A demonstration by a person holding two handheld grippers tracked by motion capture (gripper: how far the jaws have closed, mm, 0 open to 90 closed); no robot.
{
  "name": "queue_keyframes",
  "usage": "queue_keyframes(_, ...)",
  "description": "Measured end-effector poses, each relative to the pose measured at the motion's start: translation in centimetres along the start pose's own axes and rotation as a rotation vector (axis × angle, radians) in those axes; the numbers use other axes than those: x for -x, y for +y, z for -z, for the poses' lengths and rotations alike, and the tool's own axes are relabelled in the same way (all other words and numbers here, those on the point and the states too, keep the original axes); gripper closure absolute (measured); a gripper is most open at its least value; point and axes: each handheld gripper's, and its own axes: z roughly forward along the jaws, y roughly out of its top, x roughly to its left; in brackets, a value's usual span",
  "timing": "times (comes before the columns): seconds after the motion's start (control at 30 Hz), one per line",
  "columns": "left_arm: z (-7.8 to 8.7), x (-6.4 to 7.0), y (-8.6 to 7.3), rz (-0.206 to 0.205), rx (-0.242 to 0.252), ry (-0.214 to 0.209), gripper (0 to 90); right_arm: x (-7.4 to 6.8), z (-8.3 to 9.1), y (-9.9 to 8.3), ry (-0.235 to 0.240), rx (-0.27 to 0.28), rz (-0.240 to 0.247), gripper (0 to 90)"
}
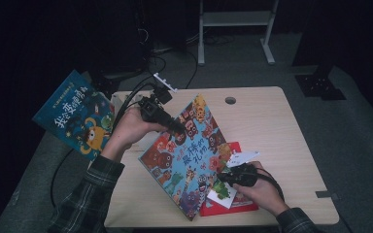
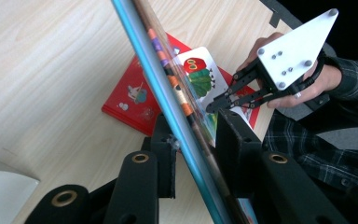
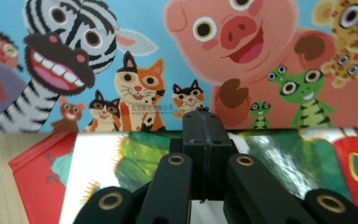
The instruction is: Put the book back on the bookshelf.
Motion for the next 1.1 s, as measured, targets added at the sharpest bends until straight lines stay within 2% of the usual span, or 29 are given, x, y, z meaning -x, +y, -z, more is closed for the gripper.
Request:
queue_keyframes(0.17, 0.5, 0.3, 0.7, -0.019, -0.002, 0.010, 73.3, -0.7, -0.8, 0.6, 0.018, 0.002, 0.023, 89.3)
queue_keyframes(0.47, 1.0, 0.7, 1.0, -0.030, 0.001, 0.021, 76.9, -1.7, -2.0, 1.6, 0.043, 0.011, 0.054, 89.3)
queue_keyframes(0.6, 1.0, 0.6, 1.0, -0.029, 0.002, 0.008, 77.8, -1.7, -2.0, 1.6, 0.045, 0.011, 0.056, 87.9)
queue_keyframes(0.77, 0.9, 0.6, 1.2, -0.027, 0.003, -0.011, 78.9, -0.8, -1.1, 1.3, 0.040, 0.030, 0.034, 82.4)
queue_keyframes(0.83, 0.9, 0.6, 1.2, -0.025, 0.004, -0.020, 79.5, 0.1, 0.0, 0.9, 0.020, 0.051, 0.004, 76.5)
queue_keyframes(0.93, 1.0, 0.6, 1.3, -0.024, 0.006, -0.020, 80.1, 0.8, 0.9, 0.5, 0.004, 0.073, -0.016, 72.4)
queue_keyframes(0.97, 1.1, 0.7, 1.3, -0.022, 0.008, -0.017, 80.6, 1.5, 1.9, 0.0, -0.013, 0.098, -0.040, 66.4)
queue_keyframes(1.03, 1.3, 0.8, 1.3, -0.028, 0.008, -0.008, 80.7, 1.9, 2.2, -0.2, -0.018, 0.105, -0.045, 63.7)
queue_keyframes(1.1, 1.5, 0.9, 1.3, -0.030, 0.002, 0.011, 80.8, 2.8, 3.2, -0.8, -0.049, 0.127, -0.060, 57.5)
